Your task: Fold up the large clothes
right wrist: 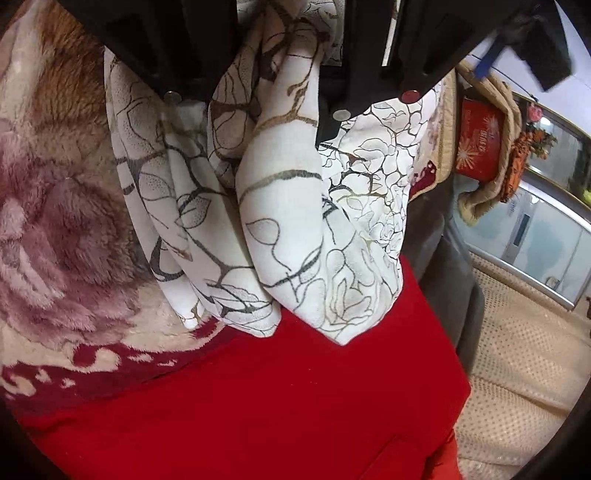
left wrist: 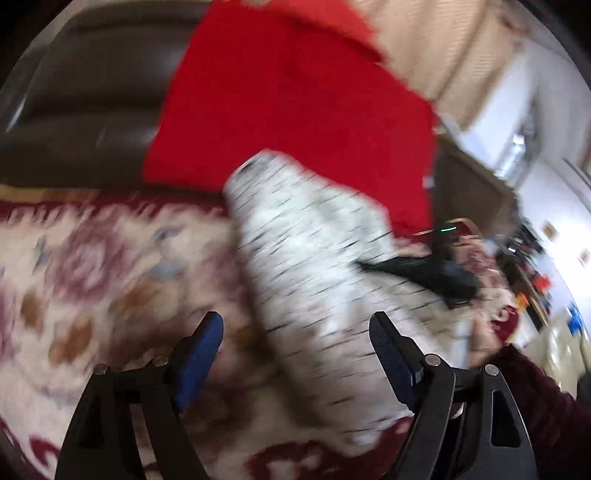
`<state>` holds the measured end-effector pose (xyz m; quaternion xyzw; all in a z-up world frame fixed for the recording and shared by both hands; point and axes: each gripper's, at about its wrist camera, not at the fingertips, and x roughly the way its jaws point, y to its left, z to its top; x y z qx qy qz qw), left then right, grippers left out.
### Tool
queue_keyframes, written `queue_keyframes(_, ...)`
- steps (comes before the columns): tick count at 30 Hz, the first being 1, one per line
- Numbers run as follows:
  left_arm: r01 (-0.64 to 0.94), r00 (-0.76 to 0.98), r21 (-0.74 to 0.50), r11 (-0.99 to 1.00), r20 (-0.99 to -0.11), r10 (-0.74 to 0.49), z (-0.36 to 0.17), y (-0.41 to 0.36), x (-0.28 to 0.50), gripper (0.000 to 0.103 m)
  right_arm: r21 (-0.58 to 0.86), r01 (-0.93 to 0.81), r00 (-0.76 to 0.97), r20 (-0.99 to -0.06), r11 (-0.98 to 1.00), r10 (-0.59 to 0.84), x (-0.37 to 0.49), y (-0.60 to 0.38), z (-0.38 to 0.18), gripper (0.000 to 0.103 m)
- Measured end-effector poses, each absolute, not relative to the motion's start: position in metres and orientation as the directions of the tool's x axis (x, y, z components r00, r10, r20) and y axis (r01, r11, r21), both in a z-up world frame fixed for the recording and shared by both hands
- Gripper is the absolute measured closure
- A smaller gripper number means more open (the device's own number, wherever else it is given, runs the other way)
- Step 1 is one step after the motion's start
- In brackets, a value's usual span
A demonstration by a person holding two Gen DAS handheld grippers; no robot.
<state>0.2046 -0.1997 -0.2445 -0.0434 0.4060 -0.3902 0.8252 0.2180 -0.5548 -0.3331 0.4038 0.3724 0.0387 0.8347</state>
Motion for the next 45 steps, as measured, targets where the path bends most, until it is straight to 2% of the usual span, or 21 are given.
queue_keyframes(2,0.616,0.331,-0.36,0.701,-0.689,-0.645,-0.258,-0.212,0.206,0.023,0.703,0.234,0.721,-0.589,0.672,0.365,0.214,-0.559,-0.332,0.091)
queue_keyframes(6,0.686,0.355,-0.284,0.669,-0.673,-0.649,-0.257,-0.234,0.191,0.028,0.705,0.237,0.717,-0.591,0.669,0.369,0.22,-0.548,-0.332,0.09)
queue_keyframes(11,0.719,0.297,-0.27,0.64,-0.713,-0.635,-0.283,-0.258,0.192,0.029,0.72,0.23,0.666,-0.607,0.655,0.433,0.214,-0.562,-0.326,0.089)
queue_keyframes(16,0.763,0.311,-0.18,0.62,-0.739,-0.597,-0.296,-0.286,0.185,0.028,0.676,0.26,0.622,-0.663,0.69,0.415,0.19,-0.555,-0.294,0.081)
queue_keyframes(21,0.766,0.326,-0.151,0.624,-0.745,-0.581,-0.303,-0.293,0.185,0.025,0.594,0.31,0.625,-0.715,0.742,0.312,0.159,-0.541,-0.265,0.076)
queue_keyframes(25,0.719,0.349,-0.186,0.669,-0.736,-0.58,-0.307,-0.294,0.189,0.023,0.595,0.319,0.656,-0.7,0.738,0.281,0.148,-0.537,-0.256,0.073)
queue_keyframes(29,0.671,0.378,-0.213,0.71,-0.726,-0.575,-0.307,-0.298,0.192,0.021,0.56,0.297,0.706,-0.674,0.774,0.217,0.173,-0.545,-0.256,0.073)
queue_keyframes(30,0.66,0.384,-0.22,0.718,-0.724,-0.574,-0.307,-0.298,0.193,0.02,0.512,0.31,0.687,-0.704,0.801,0.184,0.184,-0.547,-0.26,0.071)
queue_keyframes(31,0.66,0.388,-0.215,0.72,-0.724,-0.571,-0.306,-0.299,0.192,0.02,0.479,0.321,0.646,-0.741,0.817,0.18,0.196,-0.552,-0.272,0.061)
queue_keyframes(32,0.664,0.392,-0.204,0.719,-0.724,-0.567,-0.306,-0.3,0.19,0.019,0.486,0.337,0.613,-0.763,0.806,0.204,0.203,-0.558,-0.283,0.057)
queue_keyframes(34,0.669,0.388,-0.203,0.715,-0.726,-0.568,-0.305,-0.299,0.191,0.018,0.58,0.377,0.611,-0.742,0.722,0.276,0.199,-0.573,-0.295,0.056)
queue_keyframes(37,0.658,0.365,-0.232,0.717,-0.734,-0.573,-0.307,-0.297,0.198,0.016,0.621,0.392,0.63,-0.719,0.679,0.294,0.178,-0.578,-0.274,0.053)
queue_keyframes(39,0.654,0.368,-0.228,0.721,-0.737,-0.567,-0.306,-0.297,0.199,0.016,0.54,0.403,0.621,-0.754,0.738,0.213,0.159,-0.569,-0.25,0.043)
queue_keyframes(41,0.653,0.372,-0.22,0.725,-0.74,-0.56,-0.304,-0.297,0.198,0.016,0.467,0.409,0.636,-0.762,0.784,0.122,0.136,-0.557,-0.226,0.042)
queue_keyframes(43,0.641,0.374,-0.23,0.732,-0.739,-0.56,-0.298,-0.292,0.193,0.016,0.456,0.385,0.674,-0.733,0.802,0.093,0.114,-0.546,-0.21,0.042)
queue_keyframes(45,0.631,0.392,-0.223,0.743,-0.735,-0.553,-0.294,-0.287,0.191,0.016,0.504,0.298,0.724,-0.673,0.811,0.153,0.096,-0.521,-0.199,0.044)
